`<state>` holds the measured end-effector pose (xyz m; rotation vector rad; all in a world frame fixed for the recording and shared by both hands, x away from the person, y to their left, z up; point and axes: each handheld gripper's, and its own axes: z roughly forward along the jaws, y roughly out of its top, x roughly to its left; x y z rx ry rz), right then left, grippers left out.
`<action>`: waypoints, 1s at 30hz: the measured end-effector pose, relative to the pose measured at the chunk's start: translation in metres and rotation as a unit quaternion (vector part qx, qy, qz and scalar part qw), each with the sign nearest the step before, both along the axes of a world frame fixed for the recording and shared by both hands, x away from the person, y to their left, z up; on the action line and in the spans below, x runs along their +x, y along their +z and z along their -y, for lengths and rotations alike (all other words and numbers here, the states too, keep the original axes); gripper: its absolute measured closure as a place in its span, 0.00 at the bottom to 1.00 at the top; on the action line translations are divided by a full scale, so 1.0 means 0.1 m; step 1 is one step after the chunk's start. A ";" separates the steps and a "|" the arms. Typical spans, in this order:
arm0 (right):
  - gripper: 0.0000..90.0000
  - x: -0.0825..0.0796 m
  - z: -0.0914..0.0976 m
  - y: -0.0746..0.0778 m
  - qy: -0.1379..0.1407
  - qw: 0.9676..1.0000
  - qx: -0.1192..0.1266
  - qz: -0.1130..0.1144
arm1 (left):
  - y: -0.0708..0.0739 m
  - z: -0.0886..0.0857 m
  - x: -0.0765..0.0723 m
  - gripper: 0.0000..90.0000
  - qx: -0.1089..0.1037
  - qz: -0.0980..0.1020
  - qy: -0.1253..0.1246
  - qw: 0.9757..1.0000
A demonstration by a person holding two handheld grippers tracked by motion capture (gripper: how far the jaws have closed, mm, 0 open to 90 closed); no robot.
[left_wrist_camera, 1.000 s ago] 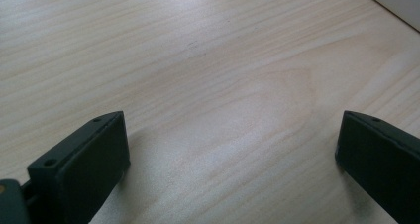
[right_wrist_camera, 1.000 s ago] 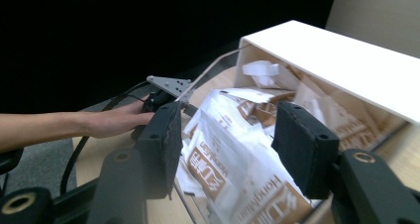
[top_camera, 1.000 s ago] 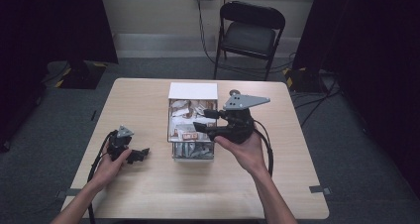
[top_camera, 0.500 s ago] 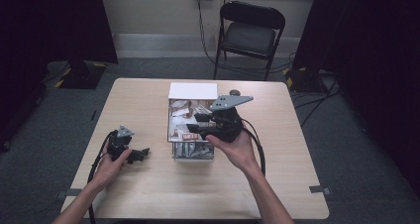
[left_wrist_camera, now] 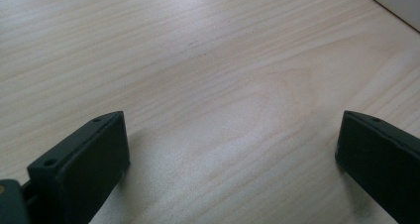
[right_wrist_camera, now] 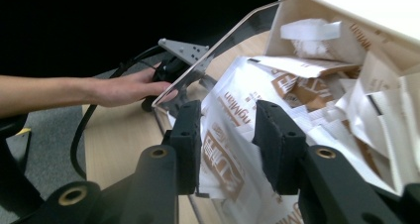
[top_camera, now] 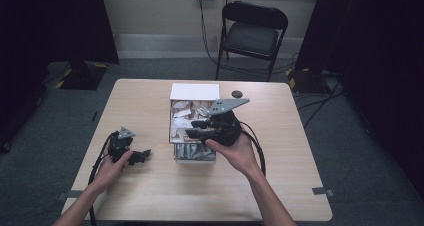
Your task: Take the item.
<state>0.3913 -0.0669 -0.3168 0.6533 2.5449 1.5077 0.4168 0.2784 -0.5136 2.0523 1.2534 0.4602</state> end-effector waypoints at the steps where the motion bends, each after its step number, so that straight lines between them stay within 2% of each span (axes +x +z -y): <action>1: 0.71 0.00 0.00 0.00 0.002 1.000 -0.002 0.000 | 0.00 0.00 0.00 0.00 0.000 0.000 0.000 1.000; 4: 0.71 0.00 -0.03 -0.03 -0.008 1.000 -0.009 -0.002 | 0.00 0.00 0.00 0.00 0.000 0.000 0.000 1.000; 6: 0.71 0.00 -0.04 -0.04 -0.001 1.000 -0.008 -0.005 | 0.00 0.00 0.00 0.00 0.000 0.000 0.000 1.000; 14: 0.81 0.00 -0.08 -0.07 0.010 1.000 -0.021 -0.016 | 0.00 0.00 0.00 0.00 0.003 -0.001 -0.002 1.000; 19: 0.87 0.00 -0.08 -0.08 0.011 1.000 -0.014 -0.020 | 0.00 0.00 0.00 0.00 0.002 -0.001 -0.002 1.000; 24: 0.86 0.02 -0.05 -0.08 0.003 1.000 -0.006 -0.022 | 0.00 -0.01 0.00 0.00 0.005 -0.001 -0.003 1.000; 30: 0.86 0.02 -0.07 -0.08 0.009 0.999 -0.013 -0.032 | 0.00 -0.01 0.00 0.00 0.004 0.000 -0.002 1.000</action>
